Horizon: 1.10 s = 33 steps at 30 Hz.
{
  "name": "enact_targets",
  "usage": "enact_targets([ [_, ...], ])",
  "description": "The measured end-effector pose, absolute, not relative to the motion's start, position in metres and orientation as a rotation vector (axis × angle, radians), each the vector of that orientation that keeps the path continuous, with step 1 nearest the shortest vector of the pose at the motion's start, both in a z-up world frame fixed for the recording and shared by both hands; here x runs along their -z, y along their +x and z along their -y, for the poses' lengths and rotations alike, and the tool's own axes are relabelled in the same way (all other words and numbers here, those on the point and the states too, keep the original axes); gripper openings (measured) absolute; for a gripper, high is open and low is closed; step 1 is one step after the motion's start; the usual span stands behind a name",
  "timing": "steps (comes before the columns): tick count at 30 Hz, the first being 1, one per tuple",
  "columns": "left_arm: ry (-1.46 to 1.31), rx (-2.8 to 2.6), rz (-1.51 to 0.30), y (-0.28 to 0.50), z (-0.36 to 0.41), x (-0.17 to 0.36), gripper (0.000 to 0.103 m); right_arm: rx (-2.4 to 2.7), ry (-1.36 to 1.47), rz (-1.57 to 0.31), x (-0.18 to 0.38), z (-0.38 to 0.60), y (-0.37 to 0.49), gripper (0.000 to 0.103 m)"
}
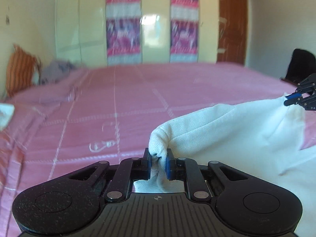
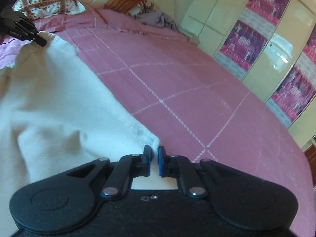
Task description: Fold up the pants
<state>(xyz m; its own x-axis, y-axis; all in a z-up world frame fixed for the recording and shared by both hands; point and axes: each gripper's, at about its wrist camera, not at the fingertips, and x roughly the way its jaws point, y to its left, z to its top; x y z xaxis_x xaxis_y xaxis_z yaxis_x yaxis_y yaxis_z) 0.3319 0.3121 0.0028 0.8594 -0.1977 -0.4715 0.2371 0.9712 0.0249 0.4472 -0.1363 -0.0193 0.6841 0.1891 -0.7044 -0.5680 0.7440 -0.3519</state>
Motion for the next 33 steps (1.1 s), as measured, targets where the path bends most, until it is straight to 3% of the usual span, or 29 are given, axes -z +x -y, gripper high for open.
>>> enact_targets([
  [3,0.115,0.240,-0.431,0.271,-0.305,-0.009,0.014,-0.448,-0.624,-0.595,-0.008,0.140,0.376,0.007],
  [7,0.147,0.221,-0.486,0.209,-0.291,0.012,0.014,-0.413,-0.573,-0.548,-0.010,0.143,0.291,0.007],
  [12,0.131,0.099,-0.658,0.170,-0.274,0.052,0.015,-0.317,-0.470,-0.730,0.051,0.135,0.241,0.017],
  [14,0.061,0.057,-0.640,0.152,-0.278,0.044,0.027,-0.266,-0.374,-0.762,0.056,0.140,0.225,0.021],
  [16,-0.027,-0.001,-0.626,0.136,-0.284,0.032,0.061,-0.232,-0.215,-0.772,0.044,0.152,0.213,0.030],
  [18,-0.163,0.002,-0.573,0.122,-0.291,0.020,0.070,-0.203,-0.079,-0.779,0.033,0.165,0.208,0.042],
  [19,-0.276,0.040,-0.568,0.120,-0.296,0.017,0.070,-0.196,0.004,-0.778,0.028,0.174,0.209,0.051],
  [20,-0.400,0.070,-0.574,0.121,-0.301,0.018,0.070,-0.184,0.080,-0.780,0.025,0.180,0.212,0.053],
  [24,-0.740,0.086,-0.643,0.137,-0.312,0.039,0.070,-0.137,0.309,-0.828,0.024,0.193,0.238,0.052],
  [33,-0.887,0.019,-0.717,0.157,-0.308,0.064,0.064,0.064,0.503,-1.016,0.068,0.210,0.295,0.050],
])
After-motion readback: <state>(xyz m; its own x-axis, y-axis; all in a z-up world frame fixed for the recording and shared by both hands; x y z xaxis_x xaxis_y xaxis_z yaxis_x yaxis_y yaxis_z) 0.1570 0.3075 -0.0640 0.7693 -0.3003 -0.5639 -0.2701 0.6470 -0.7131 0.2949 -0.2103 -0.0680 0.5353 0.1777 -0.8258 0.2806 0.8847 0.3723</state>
